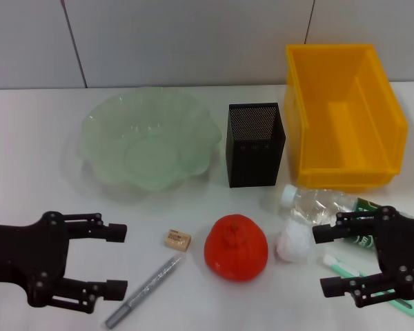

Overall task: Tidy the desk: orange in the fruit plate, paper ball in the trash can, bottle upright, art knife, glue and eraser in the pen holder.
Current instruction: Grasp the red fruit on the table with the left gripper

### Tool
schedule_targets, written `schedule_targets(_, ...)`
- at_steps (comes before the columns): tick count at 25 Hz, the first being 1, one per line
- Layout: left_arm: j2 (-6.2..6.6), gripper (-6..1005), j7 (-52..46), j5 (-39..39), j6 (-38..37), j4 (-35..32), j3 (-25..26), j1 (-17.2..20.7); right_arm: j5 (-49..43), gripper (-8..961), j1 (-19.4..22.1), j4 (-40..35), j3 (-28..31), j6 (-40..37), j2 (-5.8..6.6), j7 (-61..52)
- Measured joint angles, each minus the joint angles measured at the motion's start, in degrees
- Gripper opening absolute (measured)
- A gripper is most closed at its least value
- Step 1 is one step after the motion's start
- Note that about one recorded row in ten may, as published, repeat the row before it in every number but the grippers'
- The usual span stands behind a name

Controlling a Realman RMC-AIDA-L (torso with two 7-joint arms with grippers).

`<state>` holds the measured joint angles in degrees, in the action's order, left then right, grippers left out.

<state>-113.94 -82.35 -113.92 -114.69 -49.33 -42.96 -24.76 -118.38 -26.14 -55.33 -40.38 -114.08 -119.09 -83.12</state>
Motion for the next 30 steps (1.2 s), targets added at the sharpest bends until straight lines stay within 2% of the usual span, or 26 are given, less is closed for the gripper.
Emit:
schedule_targets(3,-0.21,835,-2.7,-0.1,0.0,-3.8,-0.2,0.6,-0.2,776,0.7,-1.1,0.0,-0.3,0.13,-0.9)
schedule_targets(6,-1.10,833,-7.0,-0.4,0.0,-10.0,-0.3,1.6,-0.5,775,1.9,-3.7,0.1,-0.5,0.29,-2.1)
schedule_targets(10,-3.09,830,-13.3,-3.4,0.4,-17.8,-0.4,1.8,-1.3,775,2.8,-6.9,0.1,-0.8,0.99,-4.5)
schedule_targets(11,-4.03,829,-16.7,-6.0,0.6,-21.3,-0.5,1.3,-2.1,775,3.0,-8.2,0.4,-0.9,1.25,-5.2)
schedule_targets(17,-4.56,824,-26.8,-8.8,3.1,-24.1,-3.5,-0.1,-3.1,775,3.0,-9.3,2.9,-0.3,1.53,-4.6)
schedule_targets(23,-4.64,819,-28.3,-8.3,6.0,-24.5,-6.0,-0.7,-3.4,775,2.7,-9.3,3.1,0.1,1.86,-4.3)
schedule_targets(25,-4.73,817,-27.5,-7.4,7.8,-24.1,-7.9,-0.6,-3.6,775,2.7,-9.7,3.1,-0.4,1.85,-4.3)
schedule_targets(30,-4.80,813,-23.5,-3.6,16.5,-22.5,-17.2,0.9,-3.7,775,3.3,-10.9,3.3,-1.2,1.65,-4.5)
